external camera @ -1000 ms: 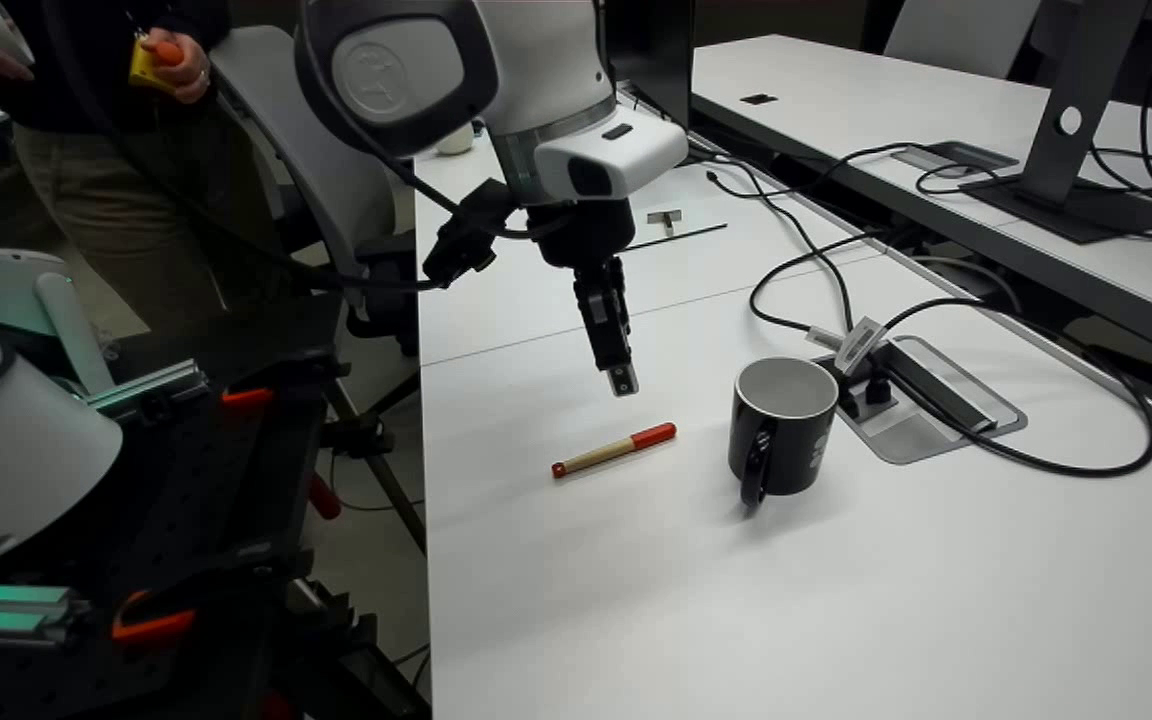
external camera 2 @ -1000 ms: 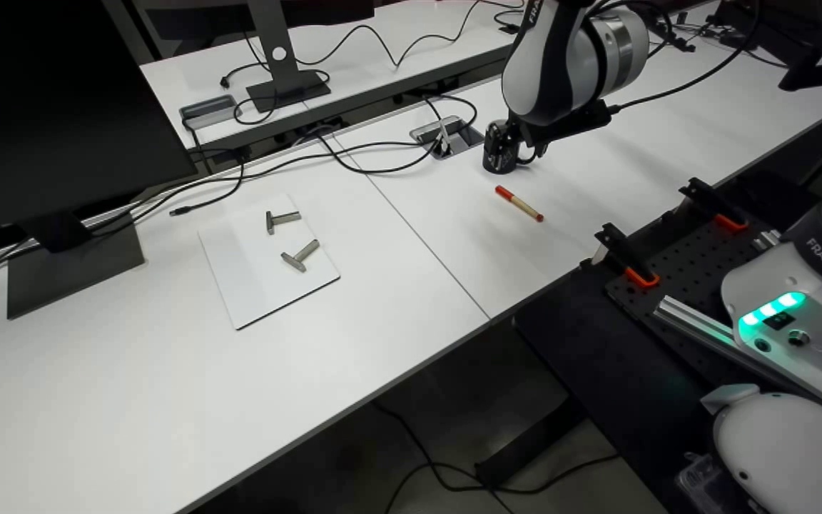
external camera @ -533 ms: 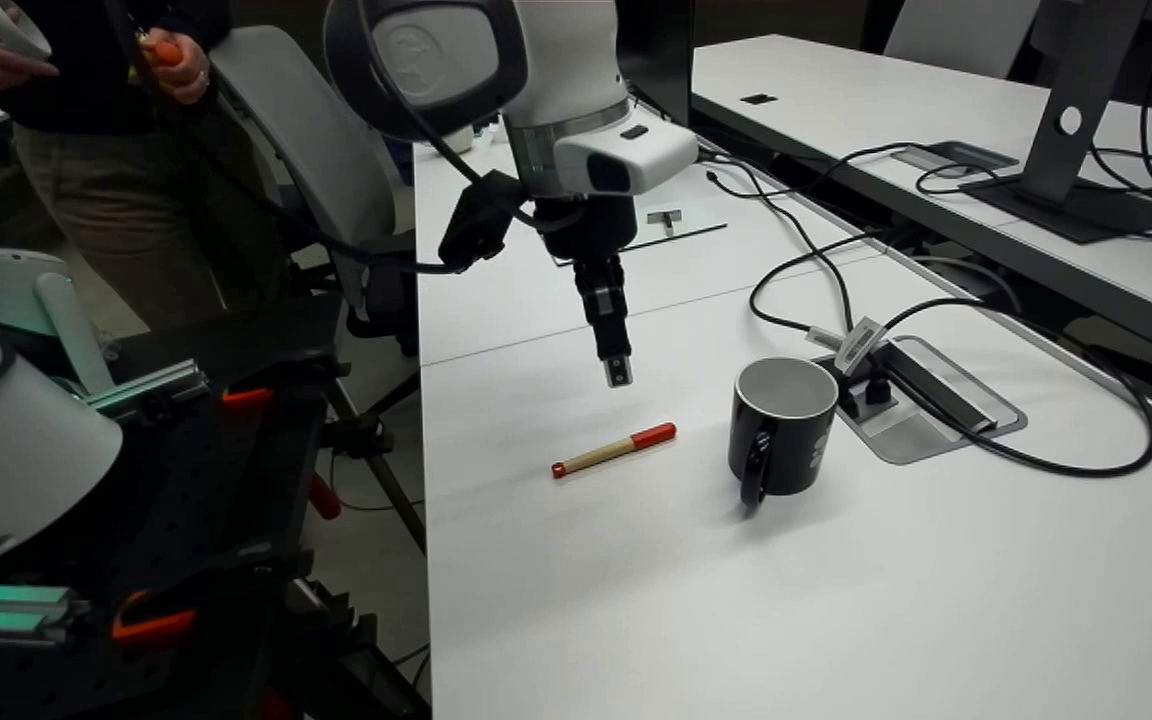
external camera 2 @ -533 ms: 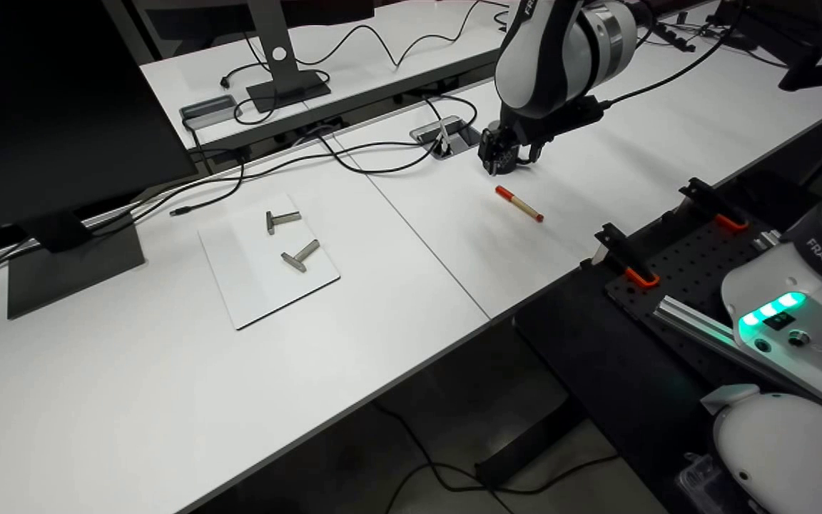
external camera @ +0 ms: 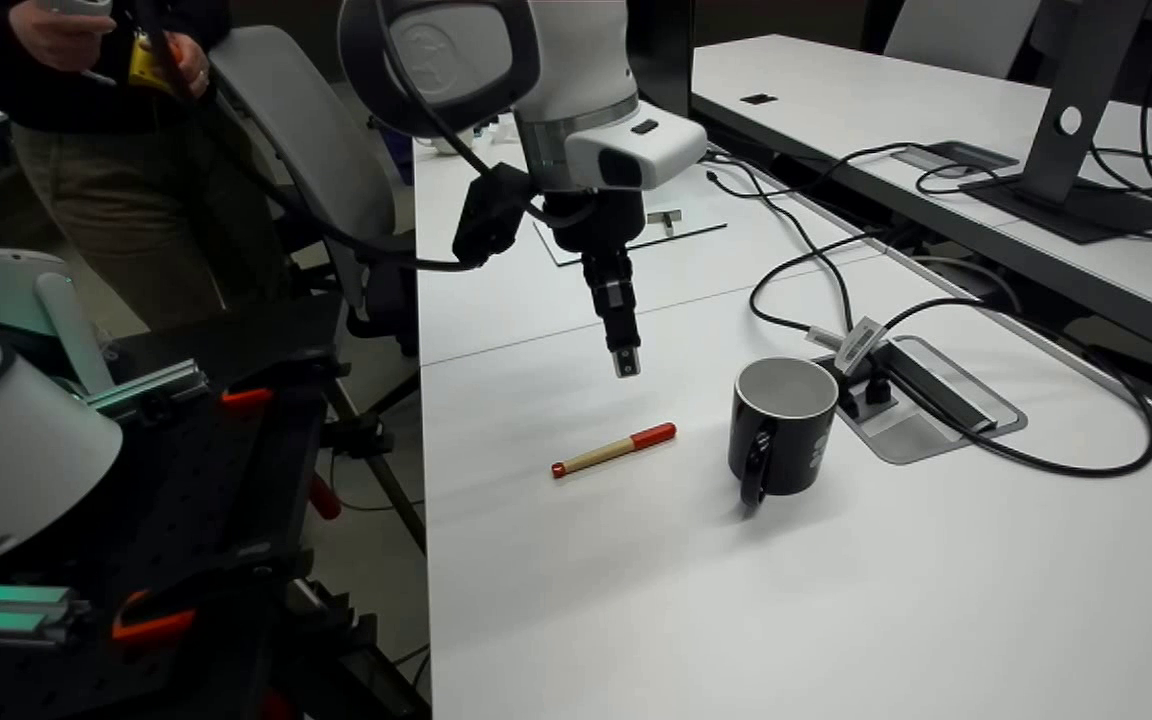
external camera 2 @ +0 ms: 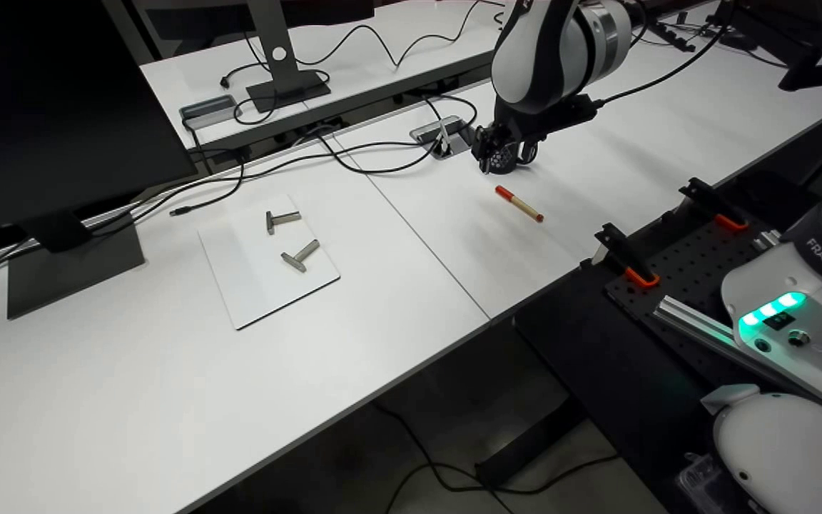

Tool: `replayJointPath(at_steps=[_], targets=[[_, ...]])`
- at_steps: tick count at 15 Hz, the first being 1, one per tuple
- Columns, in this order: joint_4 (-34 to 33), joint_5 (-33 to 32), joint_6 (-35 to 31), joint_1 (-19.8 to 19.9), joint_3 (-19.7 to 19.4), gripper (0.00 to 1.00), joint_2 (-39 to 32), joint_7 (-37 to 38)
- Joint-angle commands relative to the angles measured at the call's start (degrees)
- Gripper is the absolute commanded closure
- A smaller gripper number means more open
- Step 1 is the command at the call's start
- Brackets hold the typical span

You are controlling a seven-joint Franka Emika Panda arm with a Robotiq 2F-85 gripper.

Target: Put the marker in the mug

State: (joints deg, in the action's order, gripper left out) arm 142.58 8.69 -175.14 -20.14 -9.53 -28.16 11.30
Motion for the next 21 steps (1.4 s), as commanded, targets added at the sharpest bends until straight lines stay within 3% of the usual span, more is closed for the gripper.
replayJointPath(at_steps=[1,5,10,16,21], targets=[[-0.29,-3.66,-1.25,3.99,3.45,0.00,-0.64,-2.56],[0.71,-5.99,-3.73,9.01,7.43,0.00,-2.50,-6.67],[0.74,-7.60,-4.67,12.70,8.71,0.00,-5.77,-9.52],[-1.44,-10.37,-1.78,10.33,6.47,0.00,-8.37,-11.31],[-3.08,-11.71,2.59,11.77,7.34,0.00,-8.72,-12.50]])
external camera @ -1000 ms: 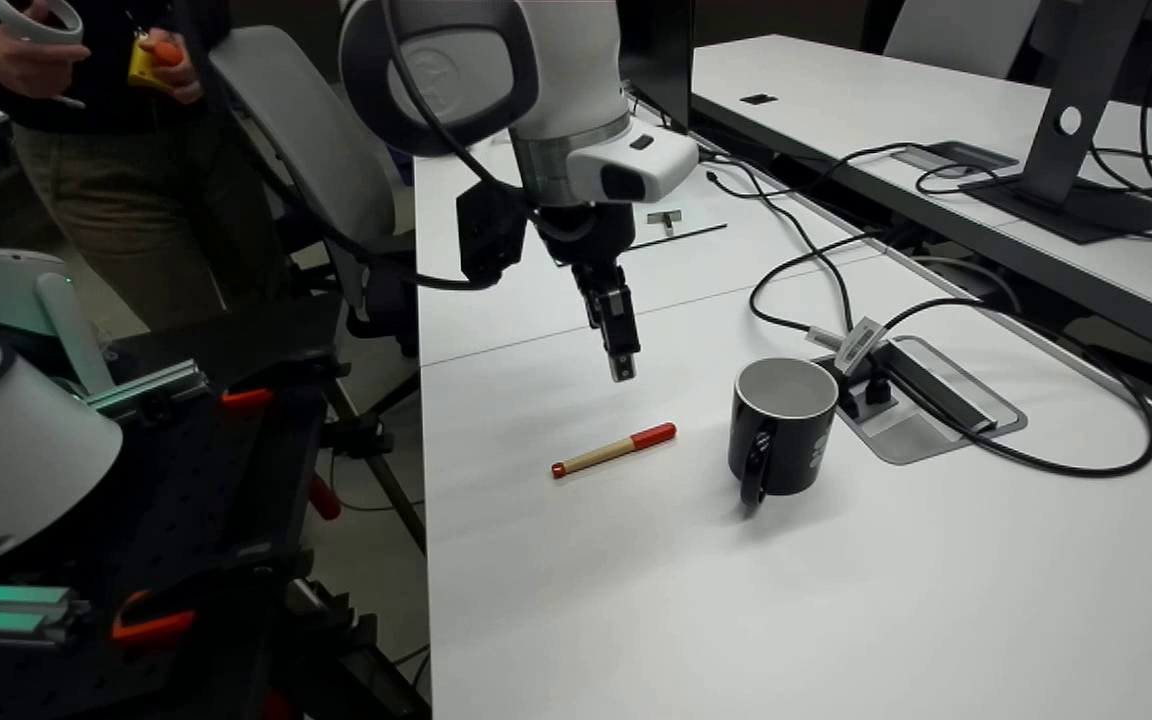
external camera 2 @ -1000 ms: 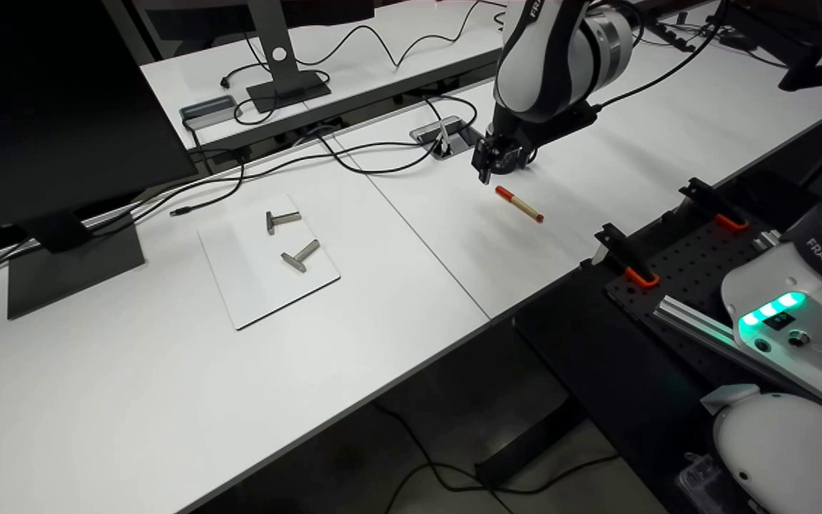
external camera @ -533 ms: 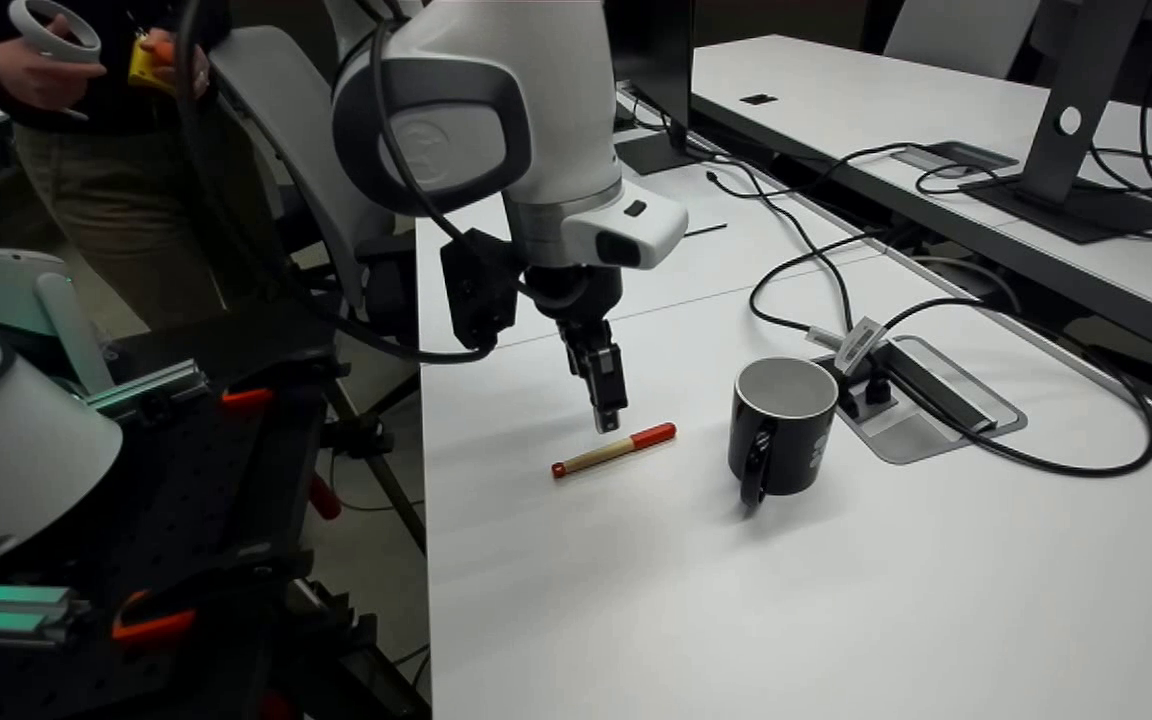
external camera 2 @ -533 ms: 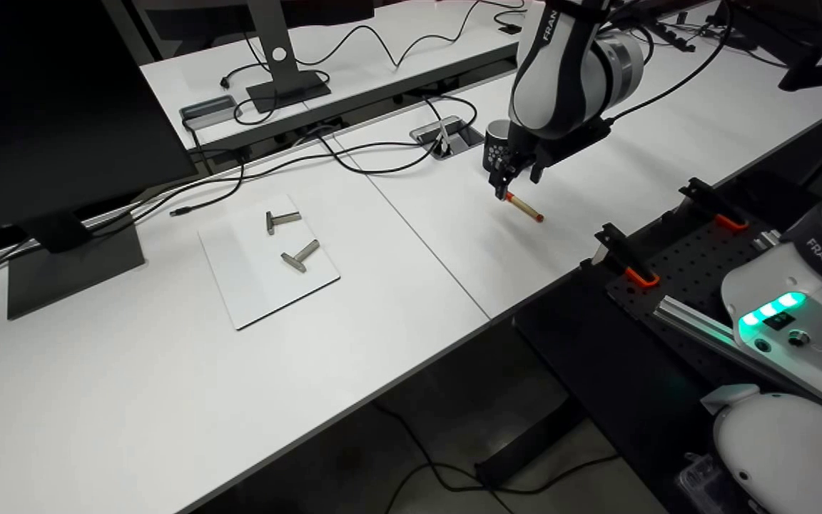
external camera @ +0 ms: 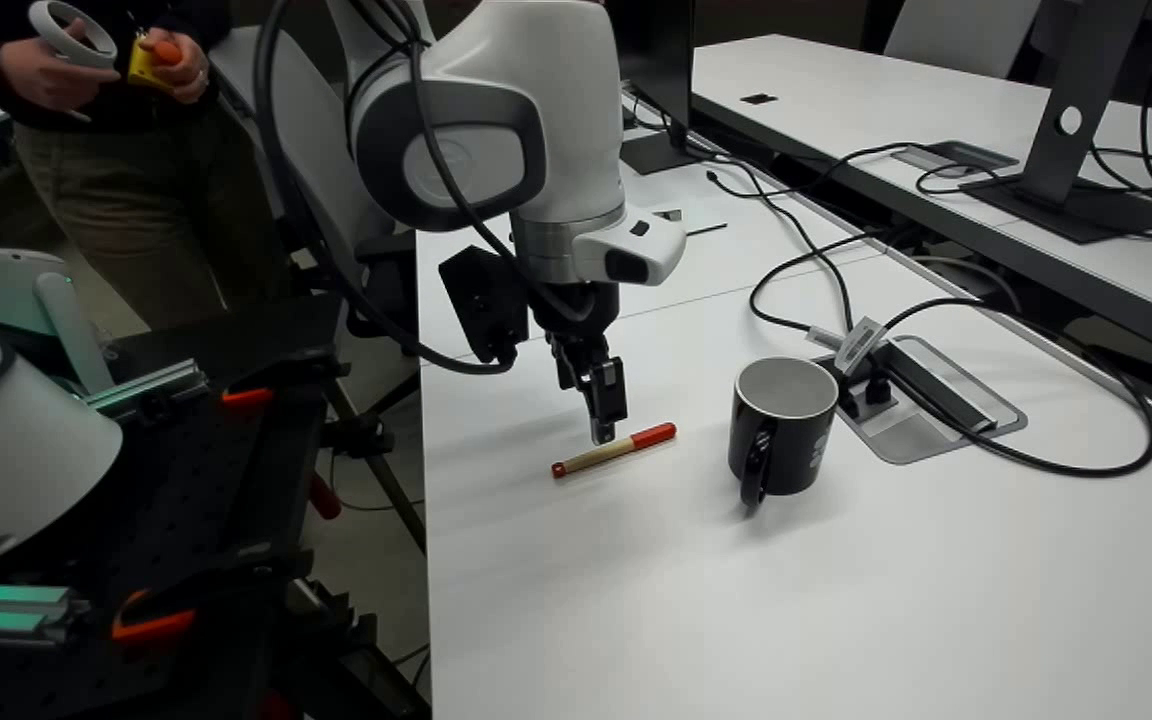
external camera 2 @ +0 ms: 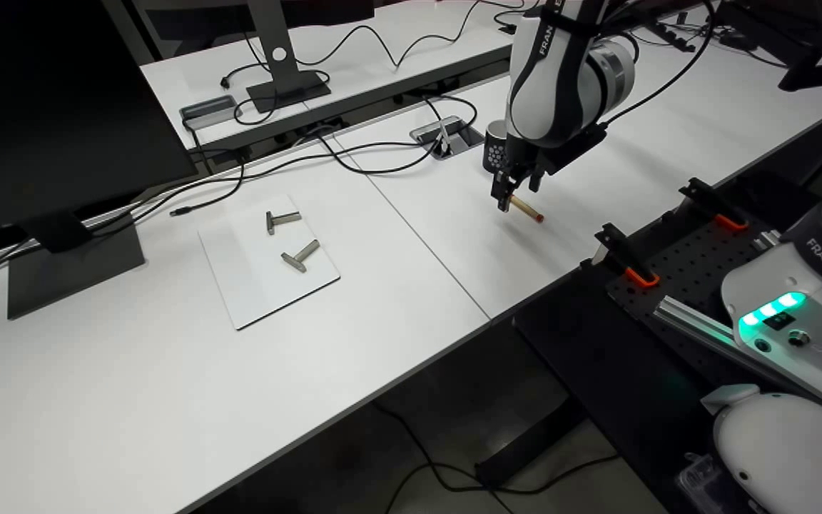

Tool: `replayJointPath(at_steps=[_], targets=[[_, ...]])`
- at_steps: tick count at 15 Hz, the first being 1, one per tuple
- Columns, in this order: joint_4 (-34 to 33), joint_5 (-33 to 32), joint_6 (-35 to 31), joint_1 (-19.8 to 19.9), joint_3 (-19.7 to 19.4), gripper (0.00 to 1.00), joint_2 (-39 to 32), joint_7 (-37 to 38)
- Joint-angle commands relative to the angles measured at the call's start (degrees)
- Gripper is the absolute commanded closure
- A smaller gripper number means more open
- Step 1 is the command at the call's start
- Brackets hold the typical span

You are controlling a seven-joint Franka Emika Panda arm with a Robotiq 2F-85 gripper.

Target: Put the marker in the mug

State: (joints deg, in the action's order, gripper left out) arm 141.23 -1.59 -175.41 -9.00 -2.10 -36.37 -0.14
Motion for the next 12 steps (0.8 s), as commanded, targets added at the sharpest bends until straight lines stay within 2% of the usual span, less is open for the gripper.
replayJointPath(at_steps=[1,6,12], targets=[[-2.01,-1.49,3.36,0.70,-0.17,0.00,-0.44,-0.98],[-3.89,-1.53,4.66,0.81,-0.55,0.00,-1.07,-0.44],[-5.59,-1.41,0.08,1.10,-0.34,0.00,-3.00,-0.37]])
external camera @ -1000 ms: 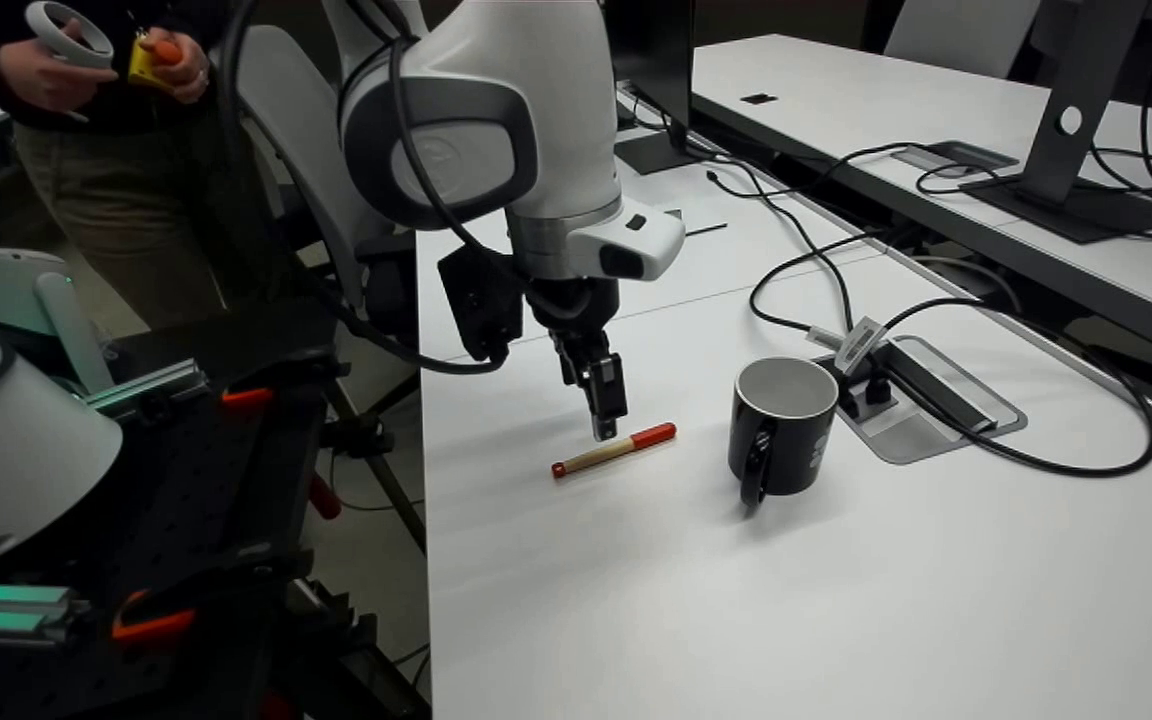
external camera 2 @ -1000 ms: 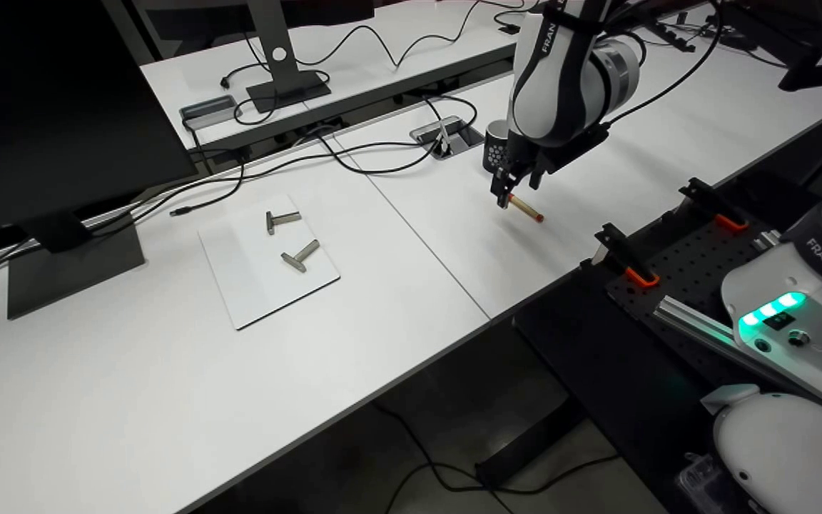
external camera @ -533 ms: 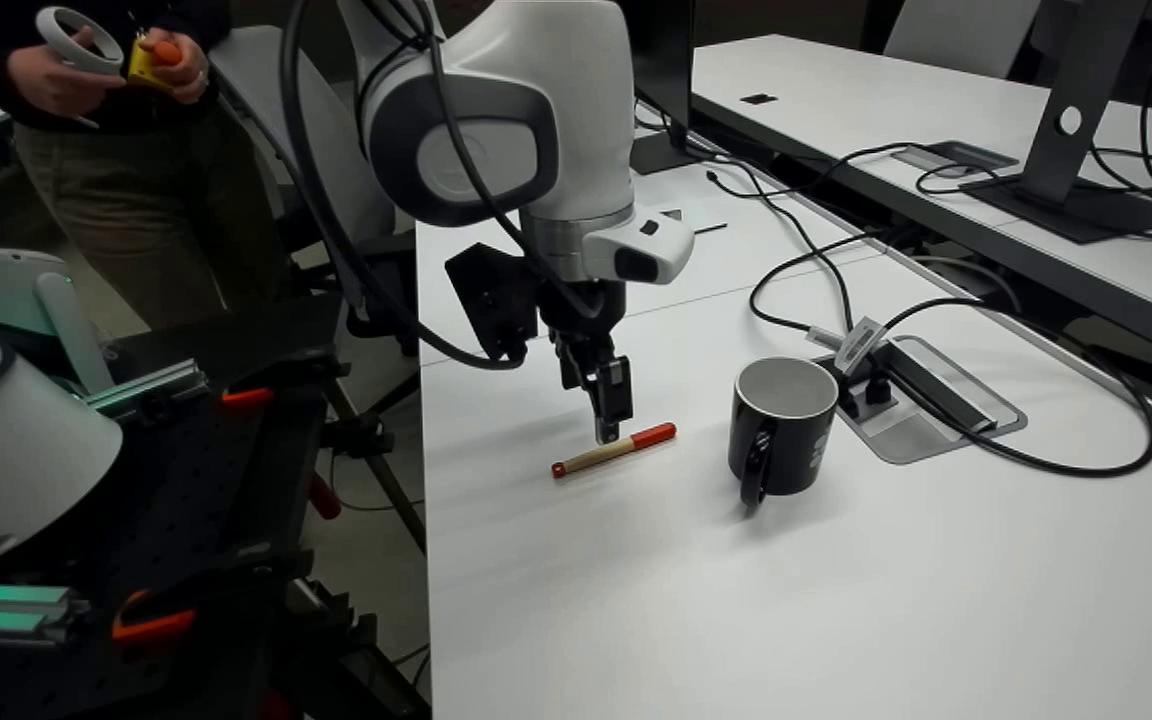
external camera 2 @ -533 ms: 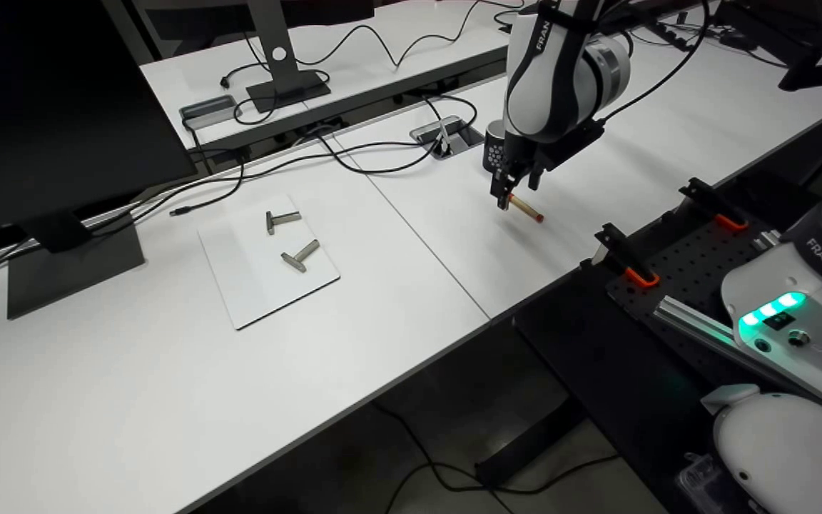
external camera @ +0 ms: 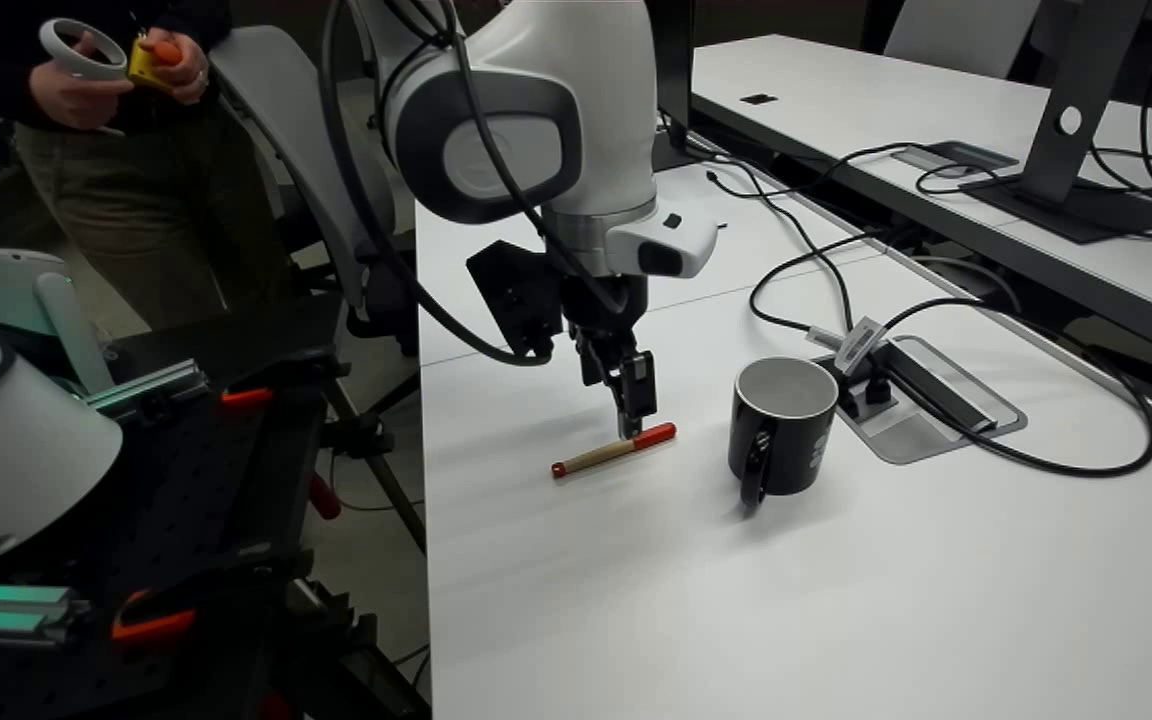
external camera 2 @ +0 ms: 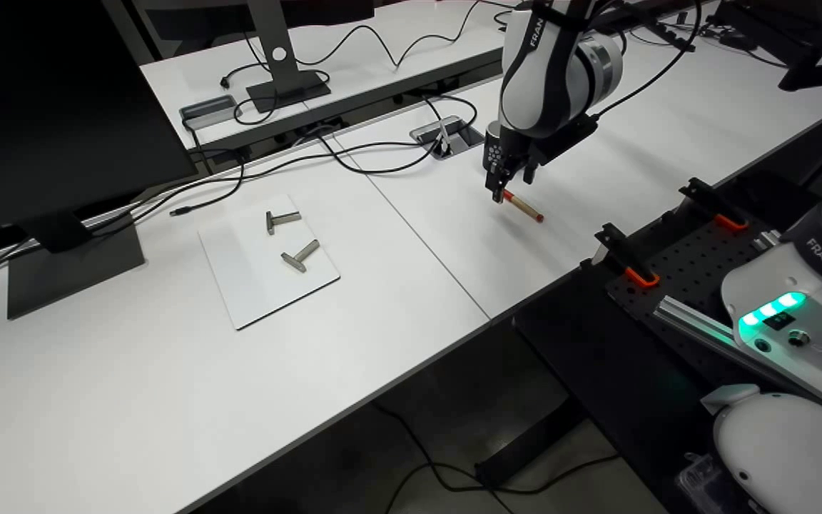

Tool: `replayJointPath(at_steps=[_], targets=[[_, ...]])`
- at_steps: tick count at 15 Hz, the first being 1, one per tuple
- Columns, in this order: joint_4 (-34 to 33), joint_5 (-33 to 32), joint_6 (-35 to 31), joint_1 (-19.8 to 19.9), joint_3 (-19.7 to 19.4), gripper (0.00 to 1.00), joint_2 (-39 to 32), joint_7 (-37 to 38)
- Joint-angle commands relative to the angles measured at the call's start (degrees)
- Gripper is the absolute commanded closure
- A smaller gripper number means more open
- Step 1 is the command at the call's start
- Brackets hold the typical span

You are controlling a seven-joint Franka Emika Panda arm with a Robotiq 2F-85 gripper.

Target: Put the marker in the mug

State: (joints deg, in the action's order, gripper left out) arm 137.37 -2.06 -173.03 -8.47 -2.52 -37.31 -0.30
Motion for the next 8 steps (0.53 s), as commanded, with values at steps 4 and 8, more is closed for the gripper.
replayJointPath(at_steps=[4,8], targets=[[-3.31,-0.56,-4.57,0.86,0.50,0.00,-4.38,-0.25],[-4.22,-0.37,-5.18,1.32,0.87,0.00,-6.46,-0.32]])
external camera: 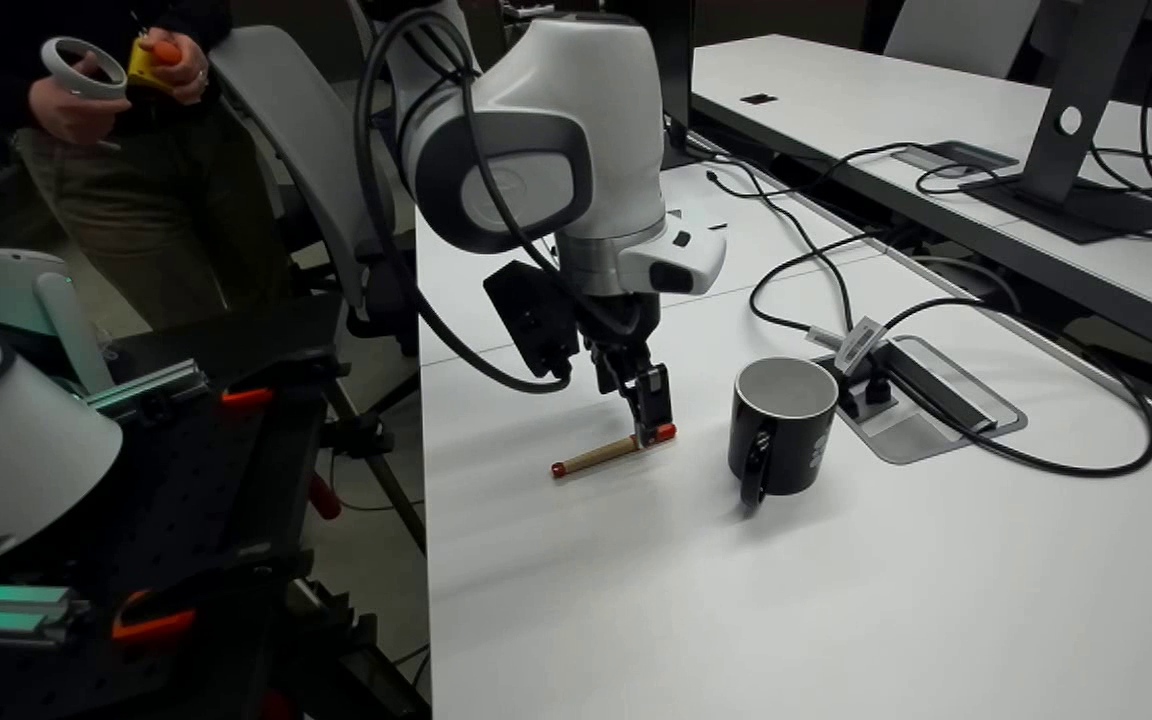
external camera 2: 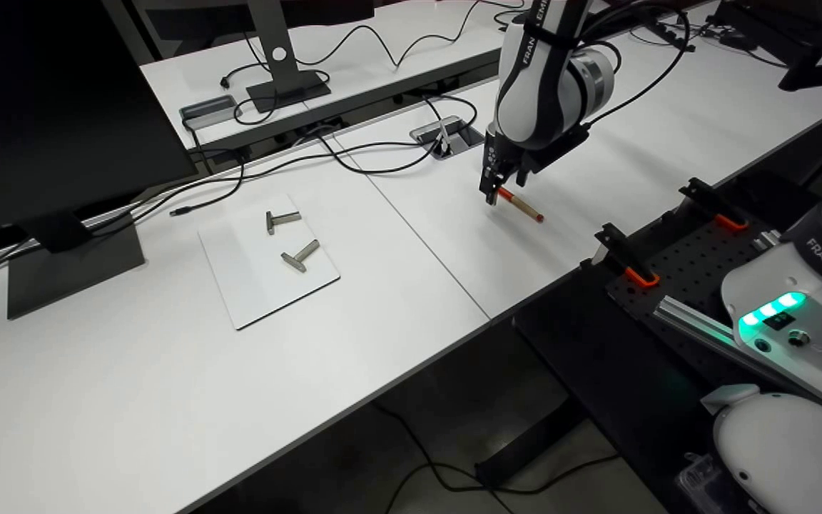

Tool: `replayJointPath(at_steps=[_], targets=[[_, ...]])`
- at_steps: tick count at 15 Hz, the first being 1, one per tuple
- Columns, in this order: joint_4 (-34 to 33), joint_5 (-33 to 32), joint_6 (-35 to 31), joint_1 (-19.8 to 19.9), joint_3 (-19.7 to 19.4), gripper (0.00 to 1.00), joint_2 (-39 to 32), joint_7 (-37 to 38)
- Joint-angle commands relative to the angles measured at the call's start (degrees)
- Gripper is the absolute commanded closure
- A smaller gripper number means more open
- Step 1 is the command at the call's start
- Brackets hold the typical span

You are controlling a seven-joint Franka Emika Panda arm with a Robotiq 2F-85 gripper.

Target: Put the marker in the mug

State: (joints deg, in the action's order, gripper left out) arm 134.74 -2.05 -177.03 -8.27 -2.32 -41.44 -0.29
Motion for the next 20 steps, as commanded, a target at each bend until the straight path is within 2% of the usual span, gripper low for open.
replayJointPath(at_steps=[1,3,5,15,16,17,20], targets=[[-1.83,-0.33,-1.12,1.07,0.59,0.00,-2.65,-0.25],[-2.12,-0.31,-1.24,0.65,0.12,0.00,-3.12,-0.05],[-2.40,-0.34,-1.19,0.29,-0.28,0.26,-3.36,0.04],[-2.68,-0.35,-1.36,-0.12,-0.86,0.92,-3.30,0.20],[-2.68,-0.35,-1.35,-0.10,-0.86,0.96,-3.30,0.20],[-2.67,-0.36,-1.41,-0.12,-0.88,0.93,-3.35,0.20],[-2.00,-0.22,-2.62,-0.03,-0.68,0.93,-2.89,0.35]])
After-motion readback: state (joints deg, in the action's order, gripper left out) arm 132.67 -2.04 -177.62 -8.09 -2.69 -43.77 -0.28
